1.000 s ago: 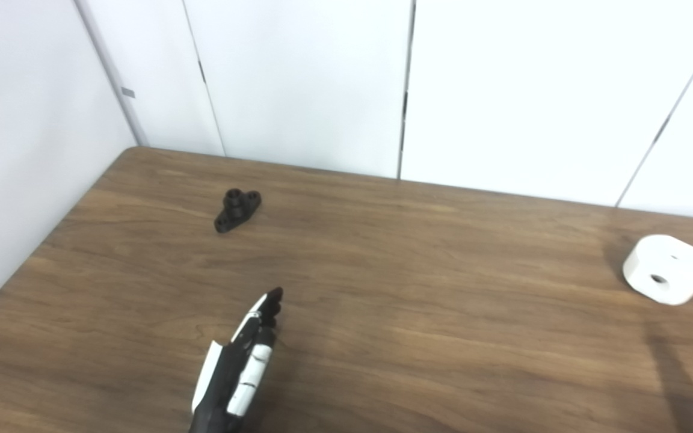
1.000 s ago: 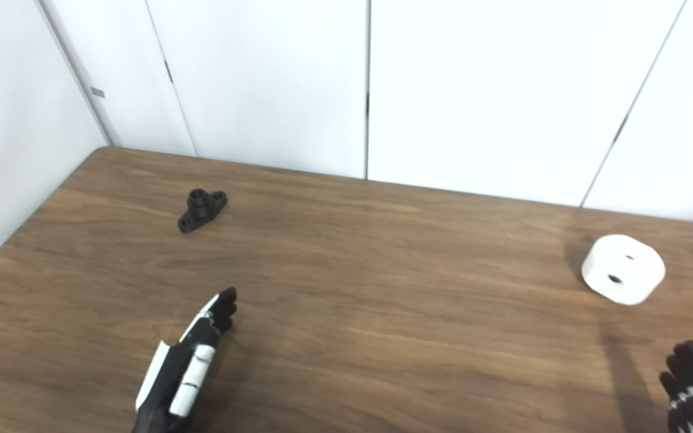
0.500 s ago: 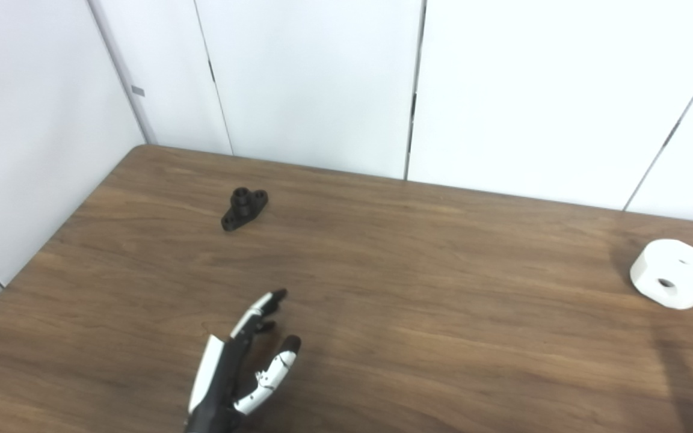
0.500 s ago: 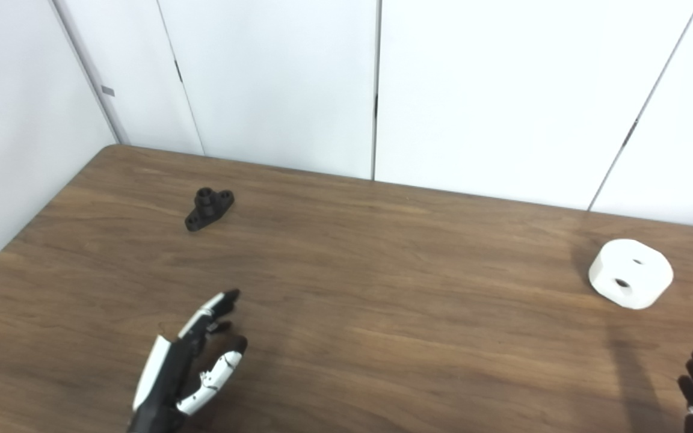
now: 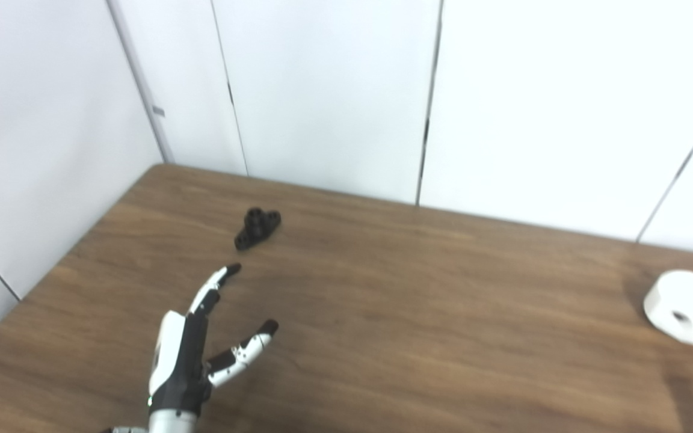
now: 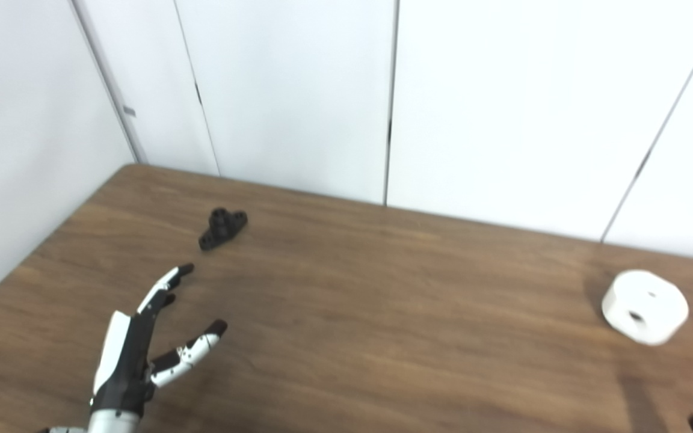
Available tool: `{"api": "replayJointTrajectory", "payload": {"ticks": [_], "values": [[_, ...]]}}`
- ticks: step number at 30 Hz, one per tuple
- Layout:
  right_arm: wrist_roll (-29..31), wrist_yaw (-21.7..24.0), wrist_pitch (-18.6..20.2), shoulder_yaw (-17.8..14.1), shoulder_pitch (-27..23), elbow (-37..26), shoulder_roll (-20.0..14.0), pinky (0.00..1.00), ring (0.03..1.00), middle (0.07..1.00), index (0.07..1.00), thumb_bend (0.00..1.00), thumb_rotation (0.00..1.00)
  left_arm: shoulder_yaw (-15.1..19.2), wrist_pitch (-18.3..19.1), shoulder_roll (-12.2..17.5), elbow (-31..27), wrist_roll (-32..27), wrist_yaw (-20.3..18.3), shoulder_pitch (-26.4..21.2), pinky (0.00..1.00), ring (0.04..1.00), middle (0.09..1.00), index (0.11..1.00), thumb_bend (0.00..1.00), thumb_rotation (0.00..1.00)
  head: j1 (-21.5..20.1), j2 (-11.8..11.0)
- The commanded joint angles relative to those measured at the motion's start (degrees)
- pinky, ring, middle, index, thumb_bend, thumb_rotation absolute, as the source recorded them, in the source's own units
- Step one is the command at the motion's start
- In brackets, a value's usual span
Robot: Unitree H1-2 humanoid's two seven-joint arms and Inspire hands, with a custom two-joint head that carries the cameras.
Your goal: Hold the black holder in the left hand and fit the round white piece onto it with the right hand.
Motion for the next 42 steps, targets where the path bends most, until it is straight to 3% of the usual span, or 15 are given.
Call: {"api": "replayJointTrajectory", "payload": {"ticks": [1,11,13,18,31,42], "values": [[-0.2,-0.3,2.1,1.5,1.7,2.5,1.9,1.0,1.0,0.999,0.989,0.72,0.98,1.3,1.6,0.3,-1.1,3.1,0.9,-3.8,0.9,0.927,0.922,0.891,0.71,0.36,0.1,0.0],[-0.3,-0.1,2.5,2.0,2.5,1.6,2.0,1.0,1.0,0.994,0.998,0.72,0.99,2.7,9.0,4.6,4.5,11.1,-0.7,-12.4,0.87,0.939,0.912,0.848,0.73,0.46,-0.1,0.4],[-0.1,0.1,2.6,2.0,2.5,1.5,2.0,1.0,1.0,0.996,0.995,0.71,0.99,2.8,10.2,5.4,6.8,11.4,-0.8,-14.5,0.87,0.942,0.91,0.839,0.74,0.43,-0.2,0.6],[-0.3,0.0,3.3,2.1,2.8,0.7,2.2,1.0,1.0,0.997,0.989,0.72,0.99,2.2,10.2,7.4,13.3,12.6,0.5,-18.4,0.85,0.923,0.891,0.818,0.77,0.4,-0.4,0.7],[-0.3,-0.1,4.0,2.5,3.4,-0.4,2.6,1.0,1.0,0.999,0.991,0.75,0.98,-1.7,13.4,12.9,27.1,15.7,0.0,-25.8,0.92,0.92,0.885,0.802,0.8,0.42,-1.4,1.2],[-0.1,0.1,3.3,2.9,3.8,-0.6,2.9,1.0,1.0,1.0,0.996,0.77,0.97,-4.2,16.8,15.4,35.0,15.2,-0.4,-30.0,0.95,0.931,0.893,0.807,0.81,0.4,-1.6,1.5]]}}
